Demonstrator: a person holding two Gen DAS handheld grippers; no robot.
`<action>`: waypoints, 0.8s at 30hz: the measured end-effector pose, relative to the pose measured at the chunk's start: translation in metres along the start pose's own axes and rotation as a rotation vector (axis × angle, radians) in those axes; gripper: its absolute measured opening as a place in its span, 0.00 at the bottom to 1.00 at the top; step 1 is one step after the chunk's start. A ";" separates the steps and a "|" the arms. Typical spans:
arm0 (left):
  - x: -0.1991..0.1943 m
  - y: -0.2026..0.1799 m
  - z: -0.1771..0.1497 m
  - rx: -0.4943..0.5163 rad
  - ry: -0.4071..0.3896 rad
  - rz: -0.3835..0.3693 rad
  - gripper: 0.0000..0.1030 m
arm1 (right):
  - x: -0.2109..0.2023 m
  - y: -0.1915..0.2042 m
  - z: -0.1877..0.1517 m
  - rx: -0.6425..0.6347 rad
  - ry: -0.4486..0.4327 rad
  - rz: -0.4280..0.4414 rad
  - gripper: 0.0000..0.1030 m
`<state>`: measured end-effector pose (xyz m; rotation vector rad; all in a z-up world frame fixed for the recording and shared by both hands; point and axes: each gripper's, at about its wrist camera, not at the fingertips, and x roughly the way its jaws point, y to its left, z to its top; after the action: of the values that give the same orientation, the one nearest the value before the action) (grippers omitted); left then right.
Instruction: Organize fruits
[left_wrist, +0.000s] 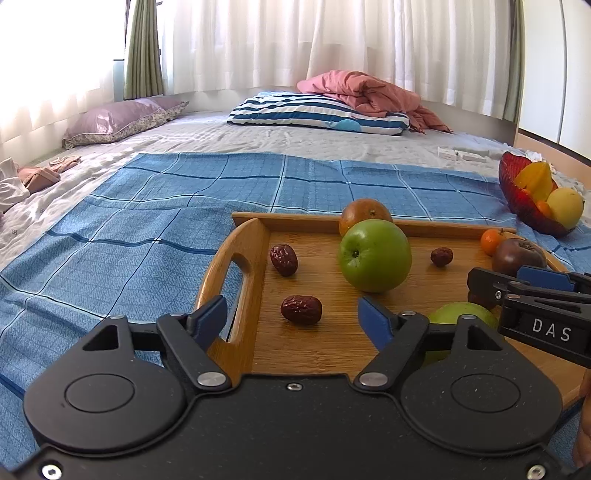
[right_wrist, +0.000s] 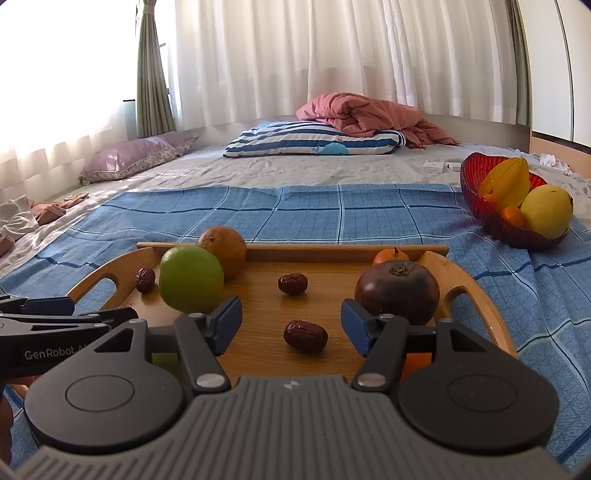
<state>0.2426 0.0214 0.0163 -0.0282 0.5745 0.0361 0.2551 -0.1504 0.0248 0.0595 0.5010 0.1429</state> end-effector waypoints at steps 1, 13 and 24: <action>-0.002 0.000 0.000 0.003 -0.003 -0.001 0.79 | -0.001 0.000 0.000 -0.003 -0.003 -0.001 0.73; -0.015 -0.001 -0.001 0.010 -0.014 0.005 0.89 | -0.015 -0.005 -0.003 -0.004 -0.022 -0.012 0.79; -0.034 0.000 -0.007 0.004 -0.011 -0.021 0.93 | -0.033 -0.002 -0.002 -0.032 -0.052 -0.024 0.86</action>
<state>0.2104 0.0201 0.0288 -0.0303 0.5633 0.0146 0.2260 -0.1571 0.0389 0.0253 0.4475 0.1254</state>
